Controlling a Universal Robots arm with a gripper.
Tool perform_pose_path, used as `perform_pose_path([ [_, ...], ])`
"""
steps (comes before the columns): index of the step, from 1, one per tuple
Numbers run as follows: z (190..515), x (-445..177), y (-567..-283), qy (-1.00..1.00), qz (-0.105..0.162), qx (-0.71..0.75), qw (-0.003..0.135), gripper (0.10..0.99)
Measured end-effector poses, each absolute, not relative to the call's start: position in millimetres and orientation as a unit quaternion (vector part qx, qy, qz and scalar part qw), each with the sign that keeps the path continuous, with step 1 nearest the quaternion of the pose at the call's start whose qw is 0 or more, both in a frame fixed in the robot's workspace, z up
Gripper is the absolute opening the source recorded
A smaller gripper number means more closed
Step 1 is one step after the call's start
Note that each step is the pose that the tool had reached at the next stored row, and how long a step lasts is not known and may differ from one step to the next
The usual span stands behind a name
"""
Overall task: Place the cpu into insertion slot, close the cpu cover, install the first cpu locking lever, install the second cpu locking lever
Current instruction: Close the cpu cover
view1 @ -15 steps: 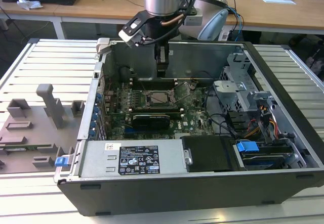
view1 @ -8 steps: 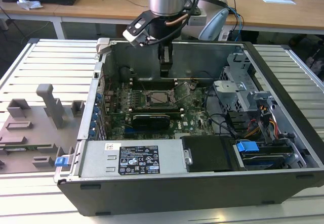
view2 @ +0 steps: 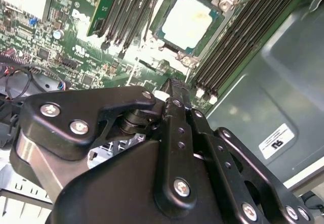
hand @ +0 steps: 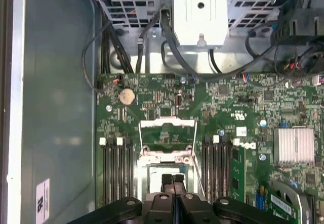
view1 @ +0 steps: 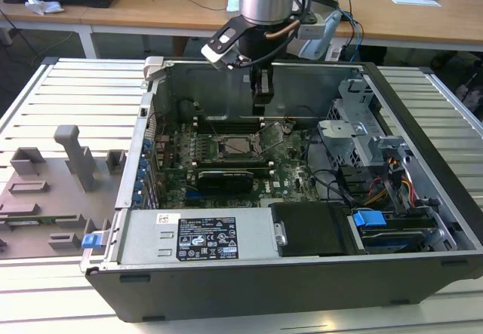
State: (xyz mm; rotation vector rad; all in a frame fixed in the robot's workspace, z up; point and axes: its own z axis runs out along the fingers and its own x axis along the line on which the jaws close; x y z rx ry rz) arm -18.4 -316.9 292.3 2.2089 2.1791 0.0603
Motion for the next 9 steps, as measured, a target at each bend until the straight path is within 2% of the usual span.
perform_pose_path([
  [9,292,2,-317,0.702,0.017,0.712,0.017,0.106],
])
